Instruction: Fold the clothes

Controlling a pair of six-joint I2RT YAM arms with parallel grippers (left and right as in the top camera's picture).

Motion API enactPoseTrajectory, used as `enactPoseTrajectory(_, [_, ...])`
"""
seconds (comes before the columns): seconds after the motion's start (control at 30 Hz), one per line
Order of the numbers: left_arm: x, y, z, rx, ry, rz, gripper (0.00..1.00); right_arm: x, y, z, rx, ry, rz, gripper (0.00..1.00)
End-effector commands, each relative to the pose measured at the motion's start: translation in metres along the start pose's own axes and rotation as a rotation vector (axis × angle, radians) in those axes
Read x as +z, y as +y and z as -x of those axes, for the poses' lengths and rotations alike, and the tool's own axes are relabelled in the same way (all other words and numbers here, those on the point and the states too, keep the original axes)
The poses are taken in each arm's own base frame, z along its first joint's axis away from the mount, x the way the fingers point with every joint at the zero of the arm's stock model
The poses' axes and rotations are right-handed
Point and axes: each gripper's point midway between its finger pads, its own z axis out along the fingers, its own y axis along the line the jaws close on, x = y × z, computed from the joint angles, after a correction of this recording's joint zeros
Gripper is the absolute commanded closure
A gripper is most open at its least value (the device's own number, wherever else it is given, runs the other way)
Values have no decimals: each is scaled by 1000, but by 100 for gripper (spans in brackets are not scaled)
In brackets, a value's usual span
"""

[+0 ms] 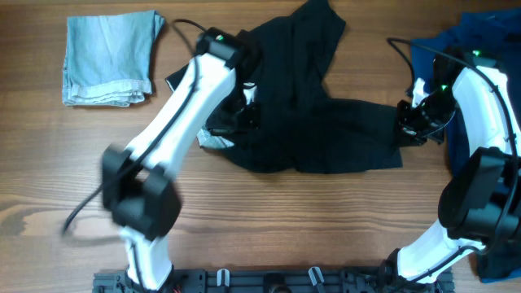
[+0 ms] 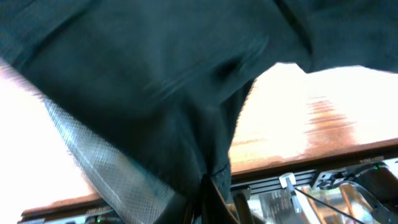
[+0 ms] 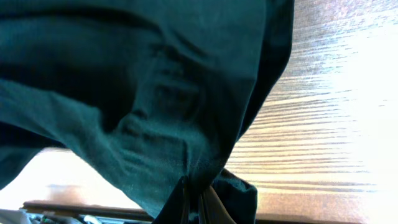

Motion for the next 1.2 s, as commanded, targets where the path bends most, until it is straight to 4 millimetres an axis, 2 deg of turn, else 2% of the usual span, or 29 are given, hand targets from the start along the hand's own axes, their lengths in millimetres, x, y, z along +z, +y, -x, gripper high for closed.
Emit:
enactPoseTrajectory(0.0, [-49,15,-26,-124,-224,-6,96,16,-10,-13,67,33,-32,96])
enactPoseTrajectory(0.07, [-38,20,-38,-160,-232,-21,96,27,-15,-20,84,62,-49,96])
enactPoseTrajectory(0.2, [29,29,-48,-206,-140,-7,96,33,-22,-25,108,77,-82,96])
enactPoseTrajectory(0.27, [78,29,-60,-215,-48,-48,96,33,-22,-26,110,81,-84,96])
enactPoseTrajectory(0.3, [95,29,-67,-218,-13,-67,96,33,-22,-26,110,81,-84,96])
enactPoseTrajectory(0.4, [121,36,-84,-230,47,-68,96,33,-22,-27,110,88,-85,96])
enactPoseTrajectory(0.43, [124,39,-90,-234,66,-57,95,33,-24,-28,110,89,-91,92])
enactPoseTrajectory(0.5, [124,42,-95,-236,87,-42,84,32,-28,-29,119,92,-115,51])
enactPoseTrajectory(0.53, [123,42,-97,-238,91,-39,63,32,-30,-29,133,91,-131,36])
enactPoseTrajectory(0.6, [116,43,-99,-241,105,-35,40,27,-33,-30,133,94,-150,18])
enactPoseTrajectory(0.7, [89,40,-92,-214,62,-31,37,5,-29,-18,123,30,-155,11])
enactPoseTrajectory(0.83, [43,45,-68,-190,-135,11,34,-52,-16,5,68,-134,-151,9])
enactPoseTrajectory(0.9, [27,46,-49,-182,-258,13,37,-76,-3,12,29,-214,-112,13])
enactPoseTrajectory(0.93, [21,49,-37,-191,-324,13,41,-83,12,14,-36,-245,-55,24])
enactPoseTrajectory(0.97, [18,51,-28,-199,-359,11,46,-84,21,15,-79,-252,-16,38])
enactPoseTrajectory(1.0, [16,54,-17,-216,-394,6,62,-82,31,14,-119,-248,24,71])
enactPoseTrajectory(1.03, [15,59,-6,-237,-421,0,81,-78,39,13,-158,-240,50,87])
enactPoseTrajectory(1.07, [15,63,3,-257,-435,-5,92,-75,41,12,-176,-233,48,96])
enactPoseTrajectory(1.1, [16,71,13,-286,-448,-8,96,-69,43,11,-188,-222,41,96])
enactPoseTrajectory(1.17, [23,90,32,-346,-458,-6,96,-52,47,12,-204,-207,35,96])
